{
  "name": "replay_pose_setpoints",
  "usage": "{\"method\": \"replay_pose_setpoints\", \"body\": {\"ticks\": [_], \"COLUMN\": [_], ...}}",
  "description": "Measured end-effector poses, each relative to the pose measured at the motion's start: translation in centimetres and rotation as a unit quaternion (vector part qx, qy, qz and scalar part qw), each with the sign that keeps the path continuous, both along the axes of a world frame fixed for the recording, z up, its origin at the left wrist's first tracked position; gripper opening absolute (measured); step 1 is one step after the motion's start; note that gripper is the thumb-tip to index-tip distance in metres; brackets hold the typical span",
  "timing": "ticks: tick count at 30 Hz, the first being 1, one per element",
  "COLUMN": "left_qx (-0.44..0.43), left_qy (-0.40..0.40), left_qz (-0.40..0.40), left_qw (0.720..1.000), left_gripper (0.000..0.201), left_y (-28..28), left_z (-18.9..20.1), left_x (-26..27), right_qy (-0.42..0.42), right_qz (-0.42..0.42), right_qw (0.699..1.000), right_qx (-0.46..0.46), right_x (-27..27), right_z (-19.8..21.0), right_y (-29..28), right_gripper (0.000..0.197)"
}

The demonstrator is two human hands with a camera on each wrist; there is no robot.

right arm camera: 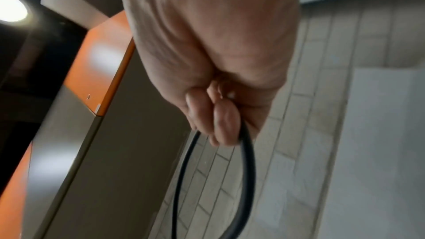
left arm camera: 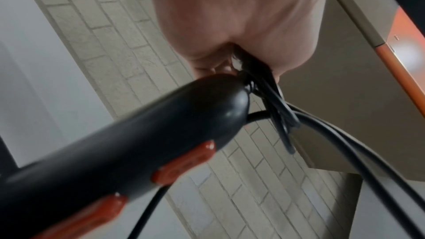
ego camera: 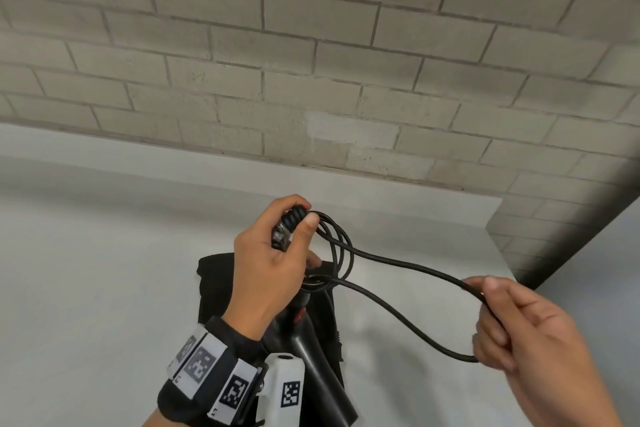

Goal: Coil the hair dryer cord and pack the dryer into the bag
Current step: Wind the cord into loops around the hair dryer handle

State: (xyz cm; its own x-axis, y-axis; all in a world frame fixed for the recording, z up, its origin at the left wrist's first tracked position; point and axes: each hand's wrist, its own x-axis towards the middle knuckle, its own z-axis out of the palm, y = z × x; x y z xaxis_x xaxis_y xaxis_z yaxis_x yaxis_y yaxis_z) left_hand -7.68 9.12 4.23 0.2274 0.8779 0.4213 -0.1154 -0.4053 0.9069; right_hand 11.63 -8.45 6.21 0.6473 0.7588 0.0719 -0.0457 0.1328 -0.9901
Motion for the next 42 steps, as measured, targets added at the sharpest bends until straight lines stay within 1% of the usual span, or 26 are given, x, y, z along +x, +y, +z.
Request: {"method": "replay_pose_setpoints", "body": {"ticks": [1,3,6,7,8,9,10,11,12,13,15,16,17,18,20,22,23,25,27,29,31,32,33,37,39,42], "left_qx": [-0.005,-0.009,-0.008,-0.005,-0.003,-0.001,0.001,0.005,0.011,0.018,0.029,0.034,0.041,0.050,0.074,0.080,0.078,0.079,0.078,0.070,0.067,0.068,0.071,0.062,0.043,0.028], "left_qy": [0.005,0.010,0.015,0.019,0.022,0.026,0.029,0.033,0.037,0.043,0.053,0.053,0.053,0.052,0.052,0.058,0.061,0.067,0.071,0.072,0.075,0.078,0.080,0.082,0.074,0.052], "left_qz": [-0.007,-0.011,0.003,0.009,0.014,0.018,0.020,0.022,0.025,0.028,0.032,0.033,0.035,0.039,0.051,0.054,0.053,0.050,0.041,0.032,0.025,0.021,0.016,0.012,0.014,0.041], "left_qw": [1.000,1.000,1.000,1.000,1.000,1.000,0.999,0.999,0.999,0.999,0.998,0.997,0.997,0.997,0.995,0.994,0.994,0.993,0.994,0.994,0.995,0.994,0.994,0.995,0.996,0.997], "left_gripper": [0.014,0.010,0.008,0.008,0.008,0.008,0.008,0.007,0.007,0.006,0.006,0.006,0.006,0.006,0.004,0.006,0.007,0.007,0.007,0.006,0.007,0.007,0.007,0.008,0.008,0.008], "left_y": [-0.2,-0.4,-0.4,-0.4,-0.5,-0.5,-0.5,-0.5,-0.5,-0.5,-0.6,-0.7,-0.7,-0.6,-0.4,-0.2,-0.2,-0.2,-0.2,-0.2,-0.3,-0.4,-0.5,-0.7,-0.8,-0.4], "left_z": [0.0,0.1,0.1,0.1,0.0,0.0,-0.1,-0.1,0.0,0.0,0.0,-0.1,-0.1,-0.2,-0.2,-0.3,-0.3,-0.3,-0.5,-0.5,-0.4,-0.3,-0.3,-0.3,-0.3,-0.3], "left_x": [0.1,0.5,0.8,0.9,0.9,0.9,1.0,1.0,1.1,1.2,1.4,1.4,1.4,1.4,1.3,1.2,1.2,1.3,1.4,1.4,1.4,1.4,1.4,1.6,1.6,1.3], "right_qy": [-0.021,-0.034,-0.089,-0.122,-0.170,-0.233,-0.300,-0.360,-0.409,-0.438,-0.456,-0.460,-0.473,-0.497,-0.564,-0.613,-0.632,-0.686,-0.734,-0.756,-0.760,-0.761,-0.763,-0.771,-0.757,-0.693], "right_qz": [-0.021,-0.072,-0.163,-0.198,-0.247,-0.297,-0.338,-0.344,-0.310,-0.252,-0.084,0.000,0.058,0.084,0.074,0.050,0.042,0.029,0.021,0.017,0.020,0.018,0.013,0.006,0.003,-0.004], "right_qw": [0.999,0.997,0.982,0.972,0.954,0.925,0.888,0.857,0.838,0.834,0.859,0.864,0.857,0.843,0.807,0.784,0.773,0.727,0.678,0.651,0.643,0.641,0.638,0.633,0.652,0.721], "right_qx": [-0.016,-0.011,0.016,0.024,0.027,0.041,0.080,0.135,0.188,0.221,0.219,0.205,0.194,0.187,0.157,0.081,0.046,-0.011,-0.038,-0.058,-0.089,-0.102,-0.102,-0.068,-0.050,-0.014], "right_x": [0.4,0.5,-0.5,-1.4,-2.3,-3.5,-4.9,-6.5,-8.0,-9.3,-10.9,-11.2,-11.2,-10.9,-9.7,-8.6,-8.2,-7.7,-7.1,-6.4,-5.7,-5.4,-5.2,-5.0,-5.1,-5.3], "right_z": [0.0,-0.4,-1.7,-1.8,-2.0,-1.9,-1.4,-1.0,-0.9,-1.0,-1.4,-1.8,-2.2,-2.6,-3.4,-3.2,-3.0,-2.8,-2.4,-2.0,-1.7,-1.5,-1.4,-1.0,-1.2,-1.3], "right_y": [0.0,0.3,1.3,1.7,2.0,2.3,2.6,2.8,2.9,3.0,3.4,3.7,4.1,4.7,6.0,6.8,6.9,7.0,6.9,6.6,6.2,6.2,6.1,5.8,5.4,4.4], "right_gripper": [0.070,0.053,0.013,0.004,0.011,0.019,0.022,0.020,0.015,0.012,0.013,0.013,0.014,0.016,0.019,0.027,0.026,0.029,0.031,0.031,0.048,0.050,0.046,0.010,0.010,0.012]}}
